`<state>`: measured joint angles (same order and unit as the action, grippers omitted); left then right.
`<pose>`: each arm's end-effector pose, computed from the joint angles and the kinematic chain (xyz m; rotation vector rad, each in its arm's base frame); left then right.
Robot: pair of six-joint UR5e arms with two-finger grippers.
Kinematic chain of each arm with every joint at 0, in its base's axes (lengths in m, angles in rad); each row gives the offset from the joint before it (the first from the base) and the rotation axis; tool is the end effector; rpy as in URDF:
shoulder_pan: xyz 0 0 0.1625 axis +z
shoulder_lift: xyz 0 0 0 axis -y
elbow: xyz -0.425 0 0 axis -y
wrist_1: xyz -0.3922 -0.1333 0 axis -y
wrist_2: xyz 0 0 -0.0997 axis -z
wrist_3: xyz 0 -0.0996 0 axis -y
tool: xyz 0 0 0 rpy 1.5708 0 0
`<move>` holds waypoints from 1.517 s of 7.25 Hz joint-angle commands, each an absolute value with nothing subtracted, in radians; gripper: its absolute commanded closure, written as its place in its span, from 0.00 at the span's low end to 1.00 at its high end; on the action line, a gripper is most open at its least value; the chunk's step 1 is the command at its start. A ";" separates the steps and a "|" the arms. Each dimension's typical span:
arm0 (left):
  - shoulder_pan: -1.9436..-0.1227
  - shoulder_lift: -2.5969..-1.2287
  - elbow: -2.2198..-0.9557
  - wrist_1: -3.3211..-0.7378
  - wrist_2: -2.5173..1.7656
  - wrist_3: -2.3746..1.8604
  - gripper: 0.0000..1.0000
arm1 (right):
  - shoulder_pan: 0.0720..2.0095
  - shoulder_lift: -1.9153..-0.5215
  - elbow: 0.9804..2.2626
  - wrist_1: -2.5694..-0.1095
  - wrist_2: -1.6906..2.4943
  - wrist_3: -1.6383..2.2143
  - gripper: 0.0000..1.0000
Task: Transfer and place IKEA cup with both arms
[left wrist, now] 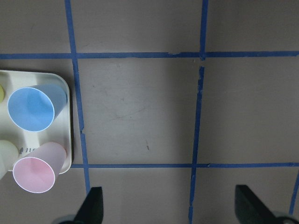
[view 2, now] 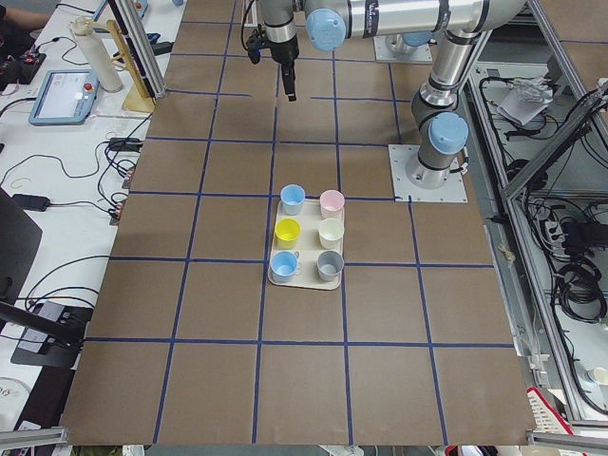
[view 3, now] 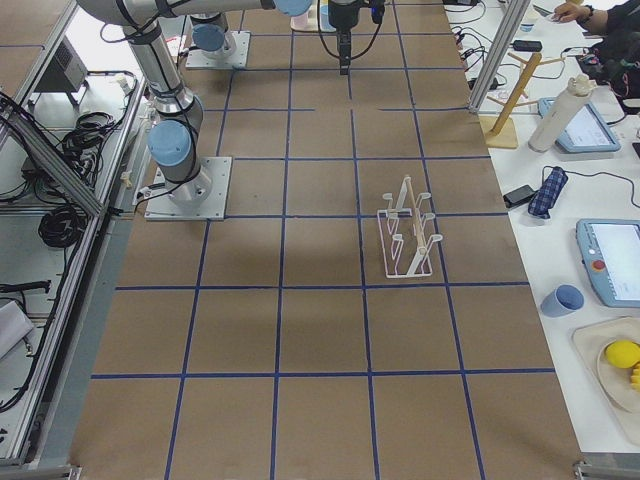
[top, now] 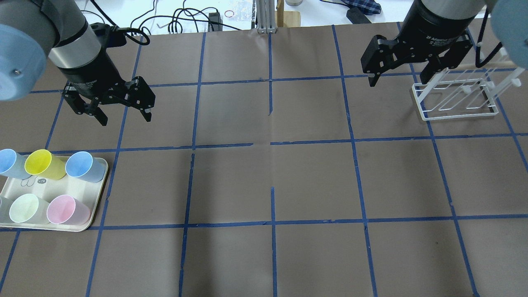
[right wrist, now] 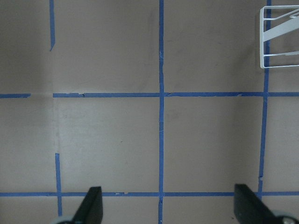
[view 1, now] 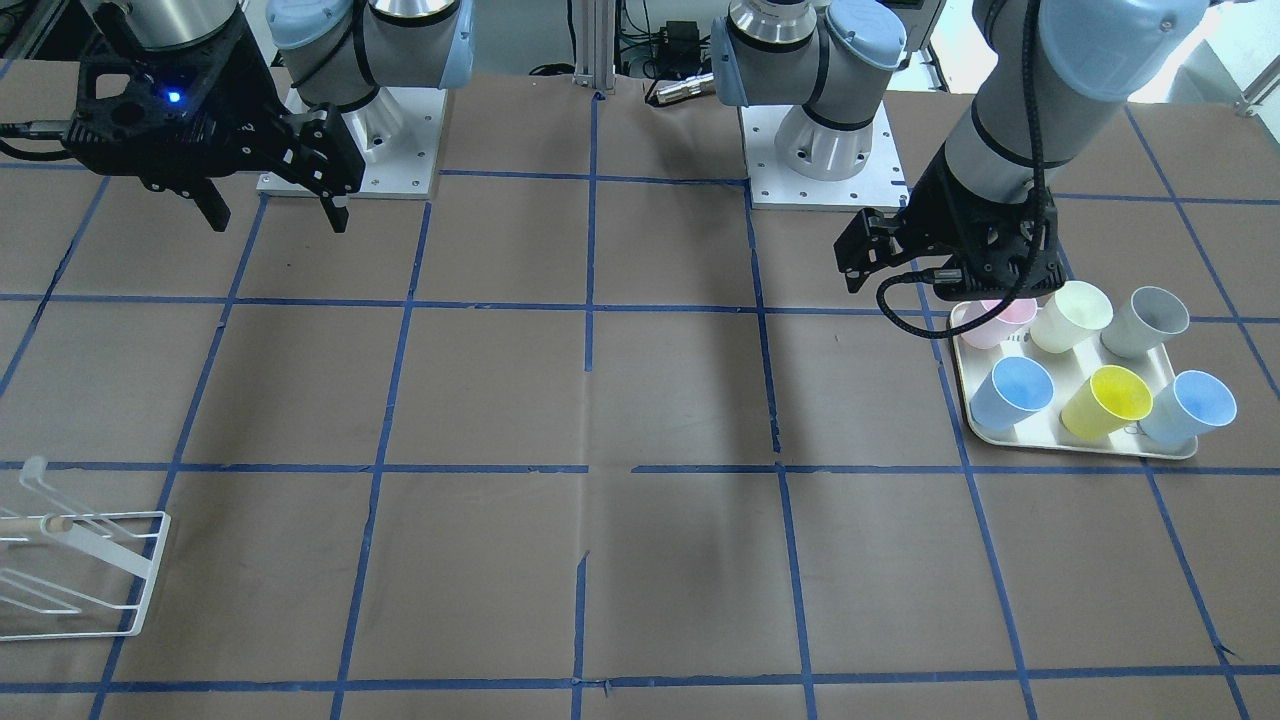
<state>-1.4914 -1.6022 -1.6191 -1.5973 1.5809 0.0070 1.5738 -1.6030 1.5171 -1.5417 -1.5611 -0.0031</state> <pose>-0.0928 -0.5018 0.4465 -0.1125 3.1296 0.1670 0.1357 -0.4819 0.5272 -0.0100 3.1306 -0.0889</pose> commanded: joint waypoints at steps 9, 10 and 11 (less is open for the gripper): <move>-1.598 -1.589 -1.479 -1.601 1.568 -0.028 0.00 | 1.574 -1.605 1.519 -1.543 -1.562 -0.006 0.00; -1.598 -1.588 -1.471 -1.601 1.571 -0.031 0.00 | 1.574 -1.603 1.519 -1.543 -1.560 -0.006 0.00; -1.597 -1.589 -1.488 -1.605 1.569 -0.028 0.00 | 1.574 -1.603 1.519 -1.543 -1.560 -0.008 0.00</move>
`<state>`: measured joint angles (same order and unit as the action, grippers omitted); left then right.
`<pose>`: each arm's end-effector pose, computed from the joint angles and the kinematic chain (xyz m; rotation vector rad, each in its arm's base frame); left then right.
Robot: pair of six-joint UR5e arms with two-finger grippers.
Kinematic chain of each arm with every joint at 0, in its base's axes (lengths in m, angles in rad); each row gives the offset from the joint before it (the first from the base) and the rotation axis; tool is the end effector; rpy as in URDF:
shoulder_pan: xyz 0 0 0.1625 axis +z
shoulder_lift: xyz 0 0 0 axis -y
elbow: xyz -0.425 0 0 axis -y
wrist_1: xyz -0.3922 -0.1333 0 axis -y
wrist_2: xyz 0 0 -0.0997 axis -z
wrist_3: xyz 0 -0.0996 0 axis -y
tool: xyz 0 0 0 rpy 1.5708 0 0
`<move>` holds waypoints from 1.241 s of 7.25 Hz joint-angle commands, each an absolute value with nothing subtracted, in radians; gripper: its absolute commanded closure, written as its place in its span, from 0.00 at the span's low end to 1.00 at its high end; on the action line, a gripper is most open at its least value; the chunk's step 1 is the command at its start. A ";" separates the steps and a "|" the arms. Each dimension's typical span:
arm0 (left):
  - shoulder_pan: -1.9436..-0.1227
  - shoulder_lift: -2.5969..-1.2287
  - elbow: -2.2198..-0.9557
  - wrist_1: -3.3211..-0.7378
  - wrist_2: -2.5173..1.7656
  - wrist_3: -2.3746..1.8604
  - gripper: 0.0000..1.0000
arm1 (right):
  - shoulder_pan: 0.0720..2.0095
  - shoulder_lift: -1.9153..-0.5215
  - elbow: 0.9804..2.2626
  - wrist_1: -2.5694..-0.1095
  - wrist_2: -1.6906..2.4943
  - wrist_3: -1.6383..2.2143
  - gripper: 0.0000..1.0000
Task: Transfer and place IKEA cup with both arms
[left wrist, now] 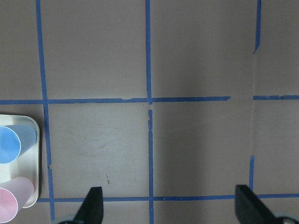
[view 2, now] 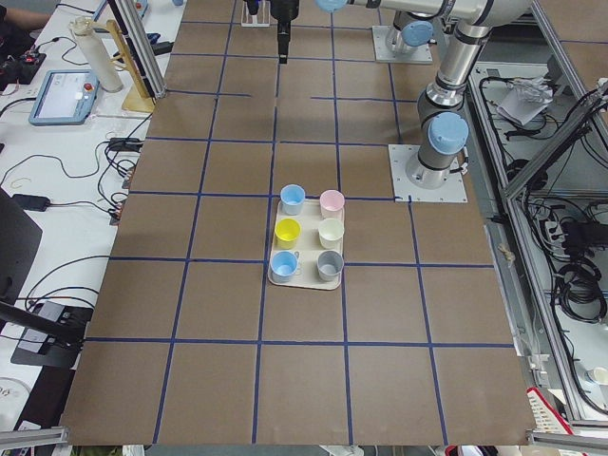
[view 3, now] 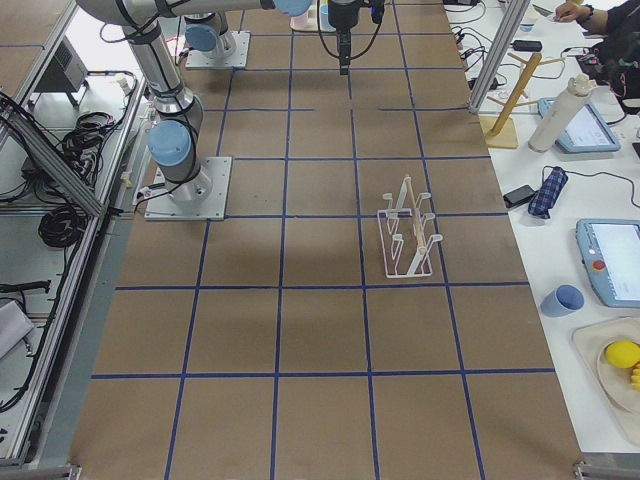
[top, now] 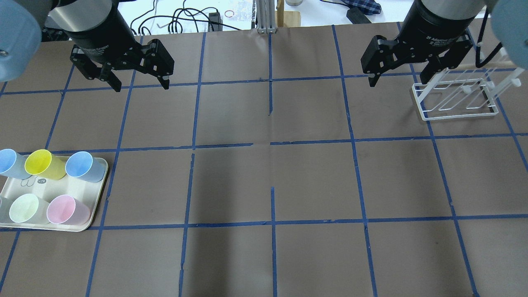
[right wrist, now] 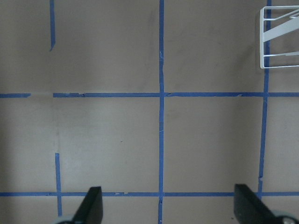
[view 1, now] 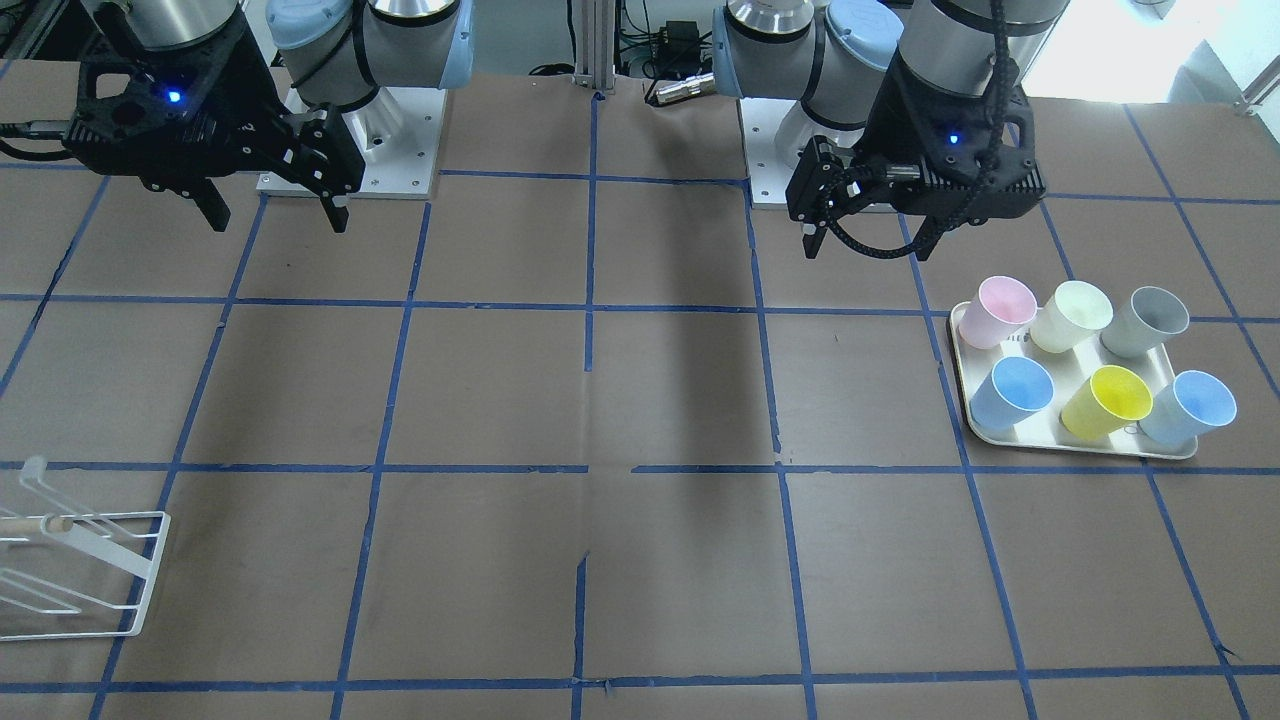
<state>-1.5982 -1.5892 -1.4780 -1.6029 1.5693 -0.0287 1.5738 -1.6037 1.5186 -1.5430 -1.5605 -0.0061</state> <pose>-0.1472 -0.4989 0.5213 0.0020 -3.1382 0.0663 0.1358 -0.4816 0.5269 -0.0147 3.1301 -0.0897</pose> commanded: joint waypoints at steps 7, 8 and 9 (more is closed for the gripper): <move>-1.575 -1.563 -1.489 -1.627 1.572 -0.038 0.00 | 1.574 -1.605 1.519 -1.546 -1.552 -0.002 0.00; -1.568 -1.557 -1.494 -1.632 1.572 -0.037 0.00 | 1.574 -1.605 1.519 -1.545 -1.555 -0.002 0.00; -1.568 -1.557 -1.494 -1.632 1.572 -0.037 0.00 | 1.574 -1.605 1.519 -1.546 -1.555 -0.002 0.00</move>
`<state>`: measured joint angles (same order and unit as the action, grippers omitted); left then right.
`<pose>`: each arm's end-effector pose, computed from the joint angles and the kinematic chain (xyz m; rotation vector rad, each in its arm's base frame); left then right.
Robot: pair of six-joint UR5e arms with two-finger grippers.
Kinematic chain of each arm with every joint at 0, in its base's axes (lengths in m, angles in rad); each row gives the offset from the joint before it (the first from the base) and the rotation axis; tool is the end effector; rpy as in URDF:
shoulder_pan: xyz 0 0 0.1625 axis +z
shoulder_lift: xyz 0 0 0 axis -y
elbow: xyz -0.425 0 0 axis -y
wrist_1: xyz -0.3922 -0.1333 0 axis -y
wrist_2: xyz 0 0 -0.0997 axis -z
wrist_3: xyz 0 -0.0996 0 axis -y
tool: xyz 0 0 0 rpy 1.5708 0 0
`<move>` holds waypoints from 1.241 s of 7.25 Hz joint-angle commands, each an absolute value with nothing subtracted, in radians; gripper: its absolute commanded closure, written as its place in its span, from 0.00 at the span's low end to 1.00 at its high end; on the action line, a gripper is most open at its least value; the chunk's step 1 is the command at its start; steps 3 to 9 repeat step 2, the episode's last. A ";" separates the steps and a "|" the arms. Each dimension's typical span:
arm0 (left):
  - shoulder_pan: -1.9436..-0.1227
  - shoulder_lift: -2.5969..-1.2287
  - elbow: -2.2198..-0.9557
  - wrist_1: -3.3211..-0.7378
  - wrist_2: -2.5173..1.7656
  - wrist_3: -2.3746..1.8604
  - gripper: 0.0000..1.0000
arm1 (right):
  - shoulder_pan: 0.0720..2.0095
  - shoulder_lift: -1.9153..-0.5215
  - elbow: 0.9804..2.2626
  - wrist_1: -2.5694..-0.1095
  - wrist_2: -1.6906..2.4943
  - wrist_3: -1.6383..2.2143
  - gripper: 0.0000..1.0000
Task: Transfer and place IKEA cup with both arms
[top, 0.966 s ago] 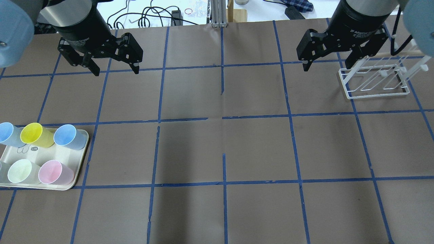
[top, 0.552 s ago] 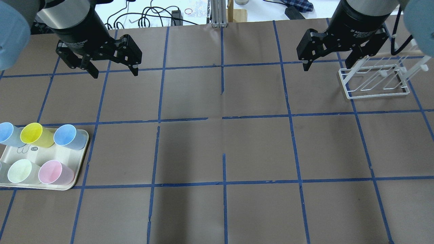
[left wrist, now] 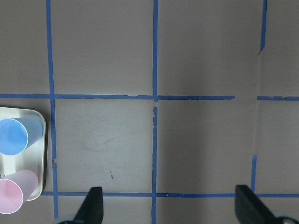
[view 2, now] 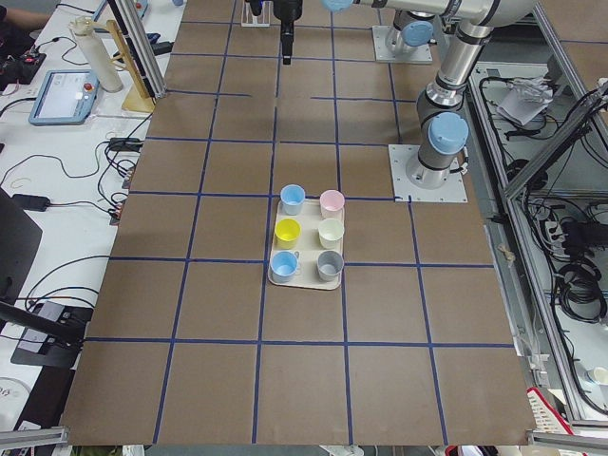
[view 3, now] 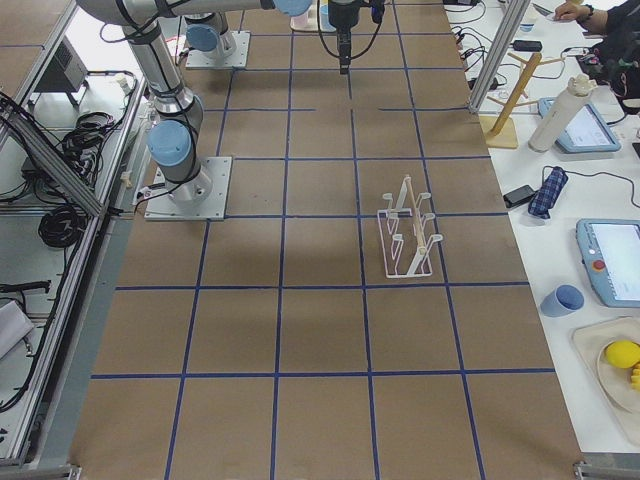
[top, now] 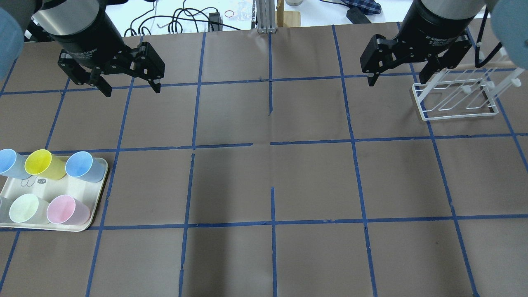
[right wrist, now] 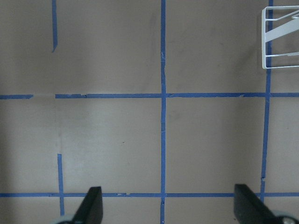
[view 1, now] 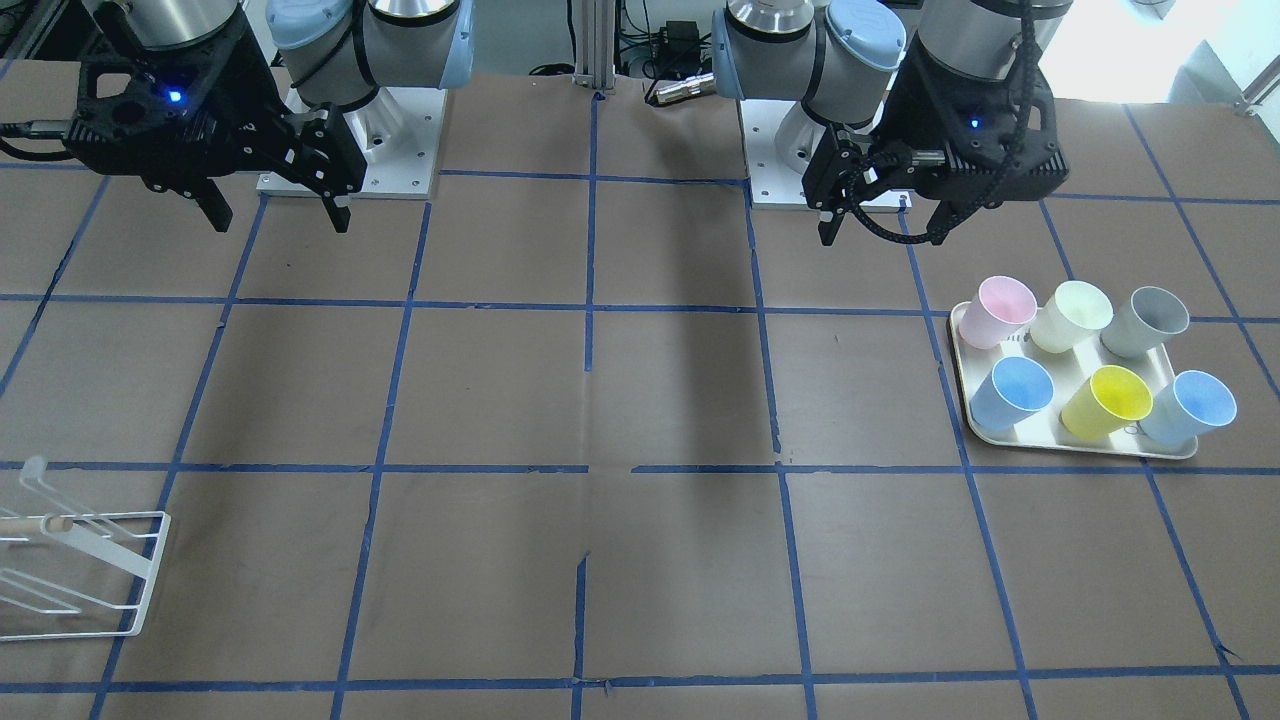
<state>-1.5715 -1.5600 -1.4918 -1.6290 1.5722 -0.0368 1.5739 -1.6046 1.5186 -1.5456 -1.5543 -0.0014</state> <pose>-0.1335 -0.4887 0.5262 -0.0567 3.1399 -0.0496 0.1364 -0.4815 0.5276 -0.0078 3.1236 -0.0950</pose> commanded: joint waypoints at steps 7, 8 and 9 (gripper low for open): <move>-1.565 -1.559 -1.490 -1.631 1.565 -0.037 0.00 | 1.574 -1.605 1.519 -1.545 -1.555 -0.006 0.00; -1.565 -1.559 -1.490 -1.631 1.565 -0.037 0.00 | 1.574 -1.605 1.519 -1.545 -1.555 -0.006 0.00; -1.565 -1.559 -1.490 -1.631 1.565 -0.037 0.00 | 1.574 -1.605 1.519 -1.545 -1.555 -0.006 0.00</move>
